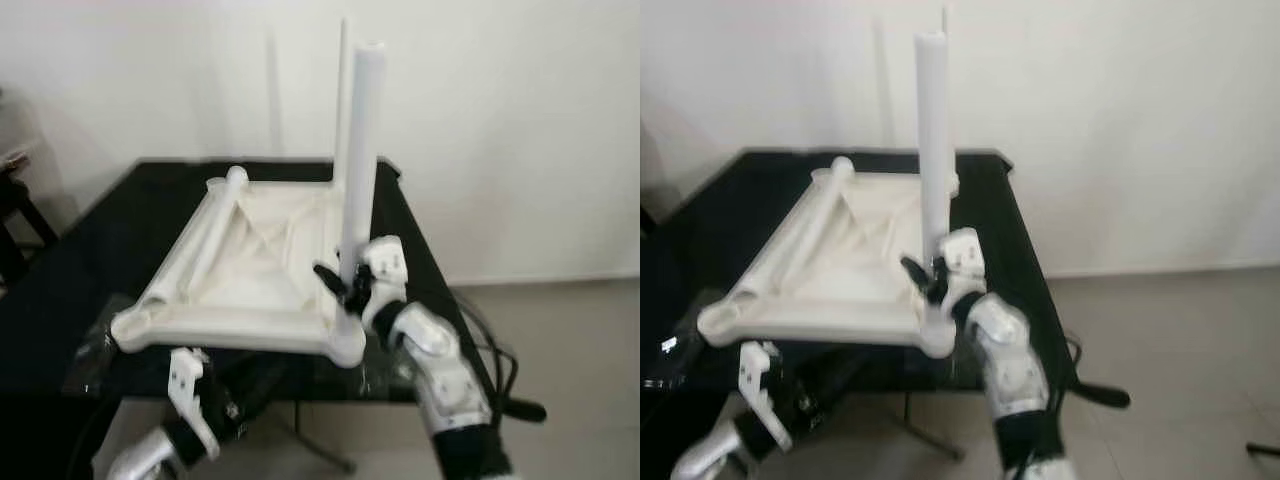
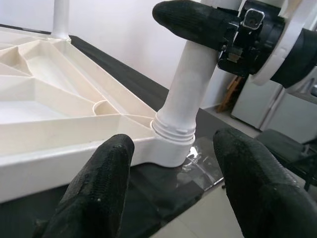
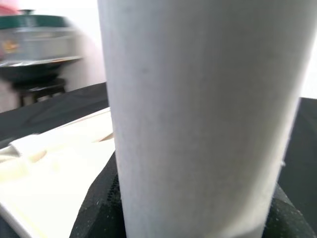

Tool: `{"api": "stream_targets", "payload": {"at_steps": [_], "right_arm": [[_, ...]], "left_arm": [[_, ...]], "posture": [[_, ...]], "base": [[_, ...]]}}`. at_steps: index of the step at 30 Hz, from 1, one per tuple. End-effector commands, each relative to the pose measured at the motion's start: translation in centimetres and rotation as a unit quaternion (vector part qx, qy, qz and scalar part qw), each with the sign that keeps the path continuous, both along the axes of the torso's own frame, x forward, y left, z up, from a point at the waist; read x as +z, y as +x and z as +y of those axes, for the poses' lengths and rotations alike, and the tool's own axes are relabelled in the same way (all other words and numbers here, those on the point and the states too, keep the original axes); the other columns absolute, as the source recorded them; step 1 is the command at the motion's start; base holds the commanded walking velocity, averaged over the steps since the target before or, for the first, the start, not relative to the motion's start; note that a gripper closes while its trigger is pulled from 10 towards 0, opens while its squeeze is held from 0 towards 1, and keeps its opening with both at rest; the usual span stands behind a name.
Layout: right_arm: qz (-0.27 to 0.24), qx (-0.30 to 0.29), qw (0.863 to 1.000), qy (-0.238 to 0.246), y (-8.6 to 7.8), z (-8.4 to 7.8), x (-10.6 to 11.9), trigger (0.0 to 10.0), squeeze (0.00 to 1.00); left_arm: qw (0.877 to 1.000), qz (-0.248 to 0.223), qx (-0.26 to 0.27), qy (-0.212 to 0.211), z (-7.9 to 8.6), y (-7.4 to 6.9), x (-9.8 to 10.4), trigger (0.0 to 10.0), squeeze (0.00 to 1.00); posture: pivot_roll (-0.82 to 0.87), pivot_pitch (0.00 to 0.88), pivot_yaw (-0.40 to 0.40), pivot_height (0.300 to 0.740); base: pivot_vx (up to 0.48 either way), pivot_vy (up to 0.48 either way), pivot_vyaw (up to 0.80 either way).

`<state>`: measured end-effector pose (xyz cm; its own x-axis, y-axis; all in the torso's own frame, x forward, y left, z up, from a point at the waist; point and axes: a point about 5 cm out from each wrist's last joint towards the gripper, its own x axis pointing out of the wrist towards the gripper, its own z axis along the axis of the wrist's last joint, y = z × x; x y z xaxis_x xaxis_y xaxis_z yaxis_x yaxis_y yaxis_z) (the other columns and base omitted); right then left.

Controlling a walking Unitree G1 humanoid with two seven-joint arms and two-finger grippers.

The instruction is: Building children table

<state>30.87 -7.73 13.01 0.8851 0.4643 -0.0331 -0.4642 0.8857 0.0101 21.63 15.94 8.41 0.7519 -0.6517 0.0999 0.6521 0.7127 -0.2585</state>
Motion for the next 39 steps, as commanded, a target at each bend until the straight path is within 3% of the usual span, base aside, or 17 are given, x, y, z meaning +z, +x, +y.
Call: {"api": "stream_targets", "payload": {"at_steps": [1,3,4,7,8,9,14,15,17,18,19,25,34,35,37,38,39], "right_arm": [[0.132,0.005,0.991,-0.027,-1.8,0.8,-5.3,0.0,0.0],[0.124,0.011,0.992,-0.029,-1.1,1.1,-4.8,0.0,0.0],[0.111,0.005,0.993,-0.028,0.1,1.1,-3.7,6.9,0.0],[0.109,-0.004,0.994,-0.027,0.2,1.0,-3.2,6.9,0.0],[0.101,0.017,0.995,-0.014,0.5,1.1,-2.3,10.0,0.62],[0.092,0.051,0.994,0.002,0.6,1.2,-1.2,10.0,1.0],[0.065,0.118,0.991,0.015,0.8,1.3,0.7,10.0,1.0],[0.009,0.227,0.974,-0.012,1.3,-0.2,2.7,10.0,1.0],[-0.008,0.263,0.964,-0.025,1.5,-0.9,3.3,10.0,1.0],[-0.018,0.323,0.944,-0.059,1.8,-2.5,3.8,10.0,0.31],[-0.015,0.339,0.938,-0.067,1.9,-3.0,3.9,10.0,0.0],[-0.013,0.378,0.92,-0.099,3.1,-4.7,5.5,10.0,0.0],[-0.015,0.398,0.913,-0.093,5.2,-5.9,7.7,10.0,0.0],[-0.014,0.404,0.91,-0.093,5.3,-6.0,7.8,3.9,0.0],[-0.013,0.408,0.908,-0.092,5.4,-6.1,7.9,3.9,0.0],[-0.007,0.416,0.905,-0.09,5.4,-6.3,7.9,0.0,0.0],[-0.002,0.422,0.902,-0.089,5.4,-6.5,8.0,0.0,0.0]], "left_arm": [[1.0,0.003,-0.006,0.004,0.2,0.0,0.1,10.0,0.0],[1.0,0.004,-0.006,0.004,0.2,0.0,0.0,10.0,0.0],[1.0,0.003,-0.004,0.005,0.2,0.0,0.0,10.0,0.0],[1.0,0.003,-0.003,0.005,0.2,0.0,0.0,10.0,0.0],[1.0,0.002,-0.002,0.006,0.2,0.0,0.0,10.0,0.0],[1.0,0.002,-0.001,0.006,0.1,0.1,0.0,10.0,0.0],[1.0,0.001,0.0,0.006,0.0,0.2,0.0,10.0,0.0],[1.0,0.002,0.0,0.005,-0.1,0.3,0.0,10.0,0.0],[1.0,0.002,-0.001,0.004,-0.1,0.3,0.0,10.0,0.0],[1.0,0.002,-0.001,0.003,-0.1,0.4,0.0,10.0,0.0],[1.0,0.002,-0.001,0.003,-0.1,0.4,0.0,10.0,0.0],[1.0,0.001,0.0,0.004,-0.1,0.3,0.0,10.0,0.0],[1.0,0.002,0.0,0.005,0.0,0.5,0.0,10.0,0.0],[1.0,0.002,0.0,0.004,-0.1,0.5,0.0,10.0,0.0],[1.0,0.002,0.0,0.004,-0.1,0.5,0.0,10.0,0.0],[1.0,0.001,0.0,0.003,-0.1,0.6,0.0,10.0,0.0],[1.0,0.001,0.001,0.003,-0.1,0.6,0.0,10.0,0.0]], "posture": [[0.03,0.0,0.034,0.74],[0.04,0.0,0.028,0.74],[0.05,0.0,0.022,0.74],[0.05,0.0,0.022,0.74],[0.05,0.0,0.018,0.74],[0.05,0.0,0.015,0.74],[0.05,0.0,0.017,0.74],[0.05,0.0,0.018,0.74],[0.05,0.0,0.018,0.74],[0.05,0.0,0.015,0.74],[0.05,0.0,0.015,0.74],[0.05,0.0,0.015,0.74],[0.07,0.0,0.011,0.74],[0.07,0.0,0.009,0.74],[0.07,0.0,0.009,0.74],[0.06,0.0,0.004,0.74],[0.06,0.0,0.004,0.74]], "base": [[0.0,0.0,0.0],[0.0,0.0,0.0],[0.0,0.0,0.0],[0.0,0.0,0.0],[0.0,0.0,0.0],[0.0,0.0,0.0],[0.0,0.0,0.0],[0.0,0.0,0.0],[0.0,0.0,0.0],[0.0,0.0,0.0],[0.0,0.0,0.0],[0.0,0.0,0.0],[0.0,0.0,0.0],[0.0,0.0,0.0],[0.0,0.0,0.0],[0.0,0.0,0.0],[0.0,0.0,0.0]]}}
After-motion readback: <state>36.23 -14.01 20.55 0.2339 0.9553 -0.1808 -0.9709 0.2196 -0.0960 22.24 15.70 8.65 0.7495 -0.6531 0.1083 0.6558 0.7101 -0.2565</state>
